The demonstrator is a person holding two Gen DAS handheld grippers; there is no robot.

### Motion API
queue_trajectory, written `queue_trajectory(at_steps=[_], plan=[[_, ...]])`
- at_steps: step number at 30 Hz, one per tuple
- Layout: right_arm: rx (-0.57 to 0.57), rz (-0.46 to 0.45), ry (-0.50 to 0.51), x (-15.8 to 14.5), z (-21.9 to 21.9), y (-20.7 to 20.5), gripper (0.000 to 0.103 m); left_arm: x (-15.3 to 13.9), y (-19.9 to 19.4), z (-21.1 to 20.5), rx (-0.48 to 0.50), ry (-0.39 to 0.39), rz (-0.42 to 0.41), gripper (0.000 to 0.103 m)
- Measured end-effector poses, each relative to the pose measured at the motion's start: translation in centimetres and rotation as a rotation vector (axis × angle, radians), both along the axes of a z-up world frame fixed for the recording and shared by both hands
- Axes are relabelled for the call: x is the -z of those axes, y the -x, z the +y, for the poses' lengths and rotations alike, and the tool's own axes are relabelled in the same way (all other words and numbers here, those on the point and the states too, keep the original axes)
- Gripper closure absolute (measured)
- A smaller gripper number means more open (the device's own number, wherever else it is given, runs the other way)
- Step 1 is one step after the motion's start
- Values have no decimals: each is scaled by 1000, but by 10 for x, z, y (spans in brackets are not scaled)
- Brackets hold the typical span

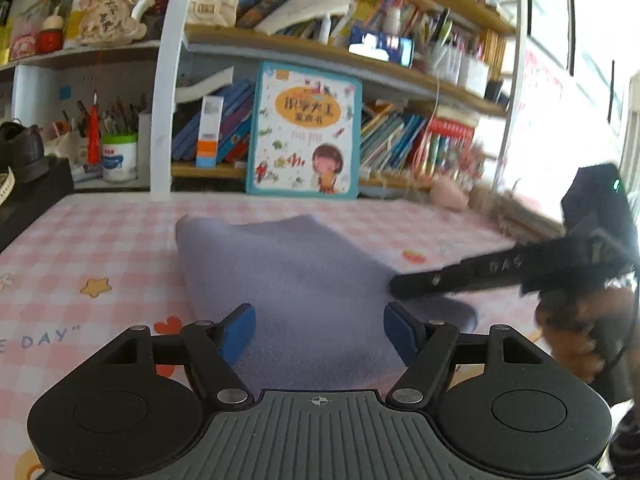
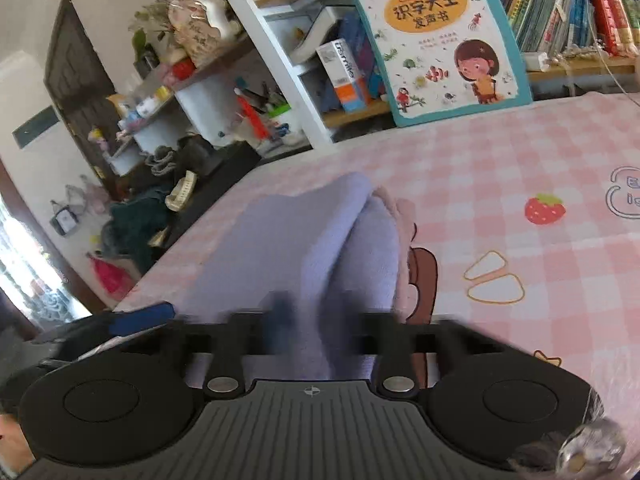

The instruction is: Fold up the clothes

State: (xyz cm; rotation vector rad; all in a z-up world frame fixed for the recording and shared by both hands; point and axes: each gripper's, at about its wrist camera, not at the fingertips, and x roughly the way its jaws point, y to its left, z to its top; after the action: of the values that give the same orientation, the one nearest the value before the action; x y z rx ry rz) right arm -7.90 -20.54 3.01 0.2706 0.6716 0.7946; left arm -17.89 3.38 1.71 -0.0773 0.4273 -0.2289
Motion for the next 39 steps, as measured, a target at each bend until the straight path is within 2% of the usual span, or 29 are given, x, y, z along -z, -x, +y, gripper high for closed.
queue_trajectory(at_steps=[2,5,8,11,18,20,21,22,24,27,32,39], plan=[[14,-81,12,-8,0,14,95,-1,1,1,-2,4,-4,31],[13,-135,44,-13,0,27,95,3,-1,1,-13,-14,14,31],[12,-82,94,7,0,19,95,6,-4,0,-24,-31,32,31],[15,-15,9,24,-12,9,95,8,-5,1,-33,-33,46,31],[16,-64,63,15,-6,17,93,0,-2,11,-61,27,36,29],[27,-76,66,9,-7,21,85,-4,-1,12,-69,22,19,23],[37,-87,65,5,-9,23,75,-7,0,13,-73,15,11,21],[49,-99,57,0,-12,25,59,-9,1,13,-76,7,3,21],[70,-115,33,-7,-20,28,44,-8,-1,17,-88,20,12,20],[96,-99,1,-12,-34,24,33,-8,-3,23,-105,39,27,13],[118,37,-36,3,-52,6,32,-6,-7,32,-135,70,52,12],[77,181,-97,22,-47,-12,32,8,-26,40,-123,190,136,14]])
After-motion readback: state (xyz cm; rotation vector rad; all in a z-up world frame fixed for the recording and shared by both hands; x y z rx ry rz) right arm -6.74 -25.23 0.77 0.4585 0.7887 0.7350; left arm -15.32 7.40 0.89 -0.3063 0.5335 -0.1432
